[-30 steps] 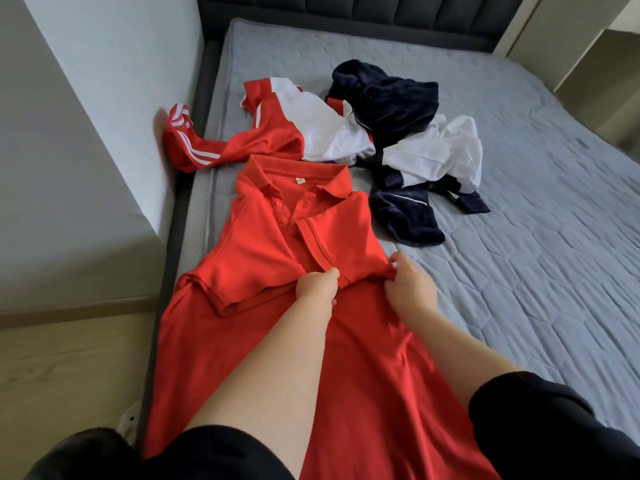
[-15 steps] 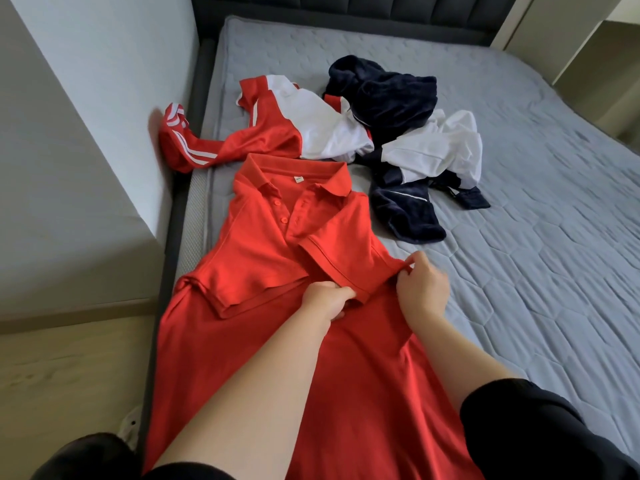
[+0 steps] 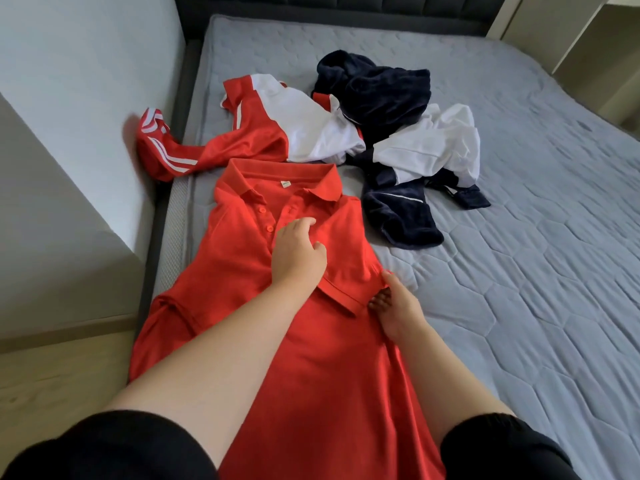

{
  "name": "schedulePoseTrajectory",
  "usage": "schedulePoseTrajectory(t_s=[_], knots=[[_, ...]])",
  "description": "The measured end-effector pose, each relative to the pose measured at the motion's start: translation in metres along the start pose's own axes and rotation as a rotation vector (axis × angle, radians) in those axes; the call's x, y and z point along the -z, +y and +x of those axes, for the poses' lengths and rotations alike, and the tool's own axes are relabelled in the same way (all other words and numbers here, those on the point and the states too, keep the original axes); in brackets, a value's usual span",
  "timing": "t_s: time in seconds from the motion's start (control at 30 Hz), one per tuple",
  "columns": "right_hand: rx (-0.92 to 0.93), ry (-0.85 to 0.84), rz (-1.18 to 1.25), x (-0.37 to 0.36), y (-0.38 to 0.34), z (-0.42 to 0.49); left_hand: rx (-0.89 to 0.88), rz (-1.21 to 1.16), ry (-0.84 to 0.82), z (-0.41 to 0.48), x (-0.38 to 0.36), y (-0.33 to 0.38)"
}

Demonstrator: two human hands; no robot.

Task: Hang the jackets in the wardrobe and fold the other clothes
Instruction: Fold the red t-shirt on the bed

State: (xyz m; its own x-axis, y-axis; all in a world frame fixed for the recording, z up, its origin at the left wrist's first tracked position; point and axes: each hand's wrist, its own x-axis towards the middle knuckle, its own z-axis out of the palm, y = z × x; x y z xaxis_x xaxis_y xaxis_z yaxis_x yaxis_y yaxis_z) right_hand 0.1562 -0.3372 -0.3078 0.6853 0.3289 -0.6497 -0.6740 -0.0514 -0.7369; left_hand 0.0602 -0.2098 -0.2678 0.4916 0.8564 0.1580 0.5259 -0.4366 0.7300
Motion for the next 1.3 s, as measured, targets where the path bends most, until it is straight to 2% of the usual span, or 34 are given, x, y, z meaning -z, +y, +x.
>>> schedulePoseTrajectory(t_s=[0.13,0.23,0.33,0.47,0.53,0.57,0.7,0.77,0.87,0.9,1.0,1.07,1.13,1.23,1.3], knots=[[0.013,-0.081,-0.019,-0.001,0.007,0.011,0.071,0.088,-0.194,0.037,-0.017,0.005],[-0.041,-0.169,0.136,0.006,0.009,0.018,0.161,0.084,-0.304,0.058,-0.026,0.015],[-0.053,-0.172,0.201,0.014,0.011,0.025,0.183,0.068,-0.382,0.067,-0.029,0.020],[-0.053,-0.127,0.234,0.012,0.010,0.028,0.520,-0.264,-0.339,0.074,-0.019,-0.009],[-0.056,-0.125,0.248,0.011,0.009,0.028,0.669,-0.362,-0.407,0.070,-0.012,-0.024],[-0.055,-0.130,0.250,0.011,0.010,0.027,0.694,-0.368,-0.434,0.069,-0.011,-0.029],[-0.029,-0.135,0.267,0.012,0.010,0.026,0.576,-0.335,-0.465,0.065,-0.007,-0.019],[-0.017,-0.136,0.259,0.011,0.011,0.026,0.580,-0.431,-0.508,0.064,-0.006,-0.011],[-0.020,-0.147,0.247,0.012,0.012,0.026,0.677,-0.621,-0.625,0.065,-0.003,-0.001],[-0.022,-0.140,0.252,0.012,0.013,0.027,0.710,-0.738,-0.630,0.064,-0.002,0.000],[-0.017,-0.113,0.265,0.011,0.011,0.027,0.766,-0.999,-0.506,0.060,-0.003,-0.006],[-0.014,-0.100,0.279,0.010,0.012,0.026,0.794,-0.986,-0.478,0.052,-0.007,-0.011],[-0.007,-0.098,0.300,0.010,0.012,0.026,0.813,-0.926,-0.523,0.046,-0.008,-0.015],[0.012,-0.105,0.312,0.010,0.013,0.025,0.722,-0.673,-0.702,0.043,0.001,-0.017],[0.022,-0.098,0.310,0.009,0.013,0.024,0.646,-0.492,-0.744,0.042,0.007,-0.019]])
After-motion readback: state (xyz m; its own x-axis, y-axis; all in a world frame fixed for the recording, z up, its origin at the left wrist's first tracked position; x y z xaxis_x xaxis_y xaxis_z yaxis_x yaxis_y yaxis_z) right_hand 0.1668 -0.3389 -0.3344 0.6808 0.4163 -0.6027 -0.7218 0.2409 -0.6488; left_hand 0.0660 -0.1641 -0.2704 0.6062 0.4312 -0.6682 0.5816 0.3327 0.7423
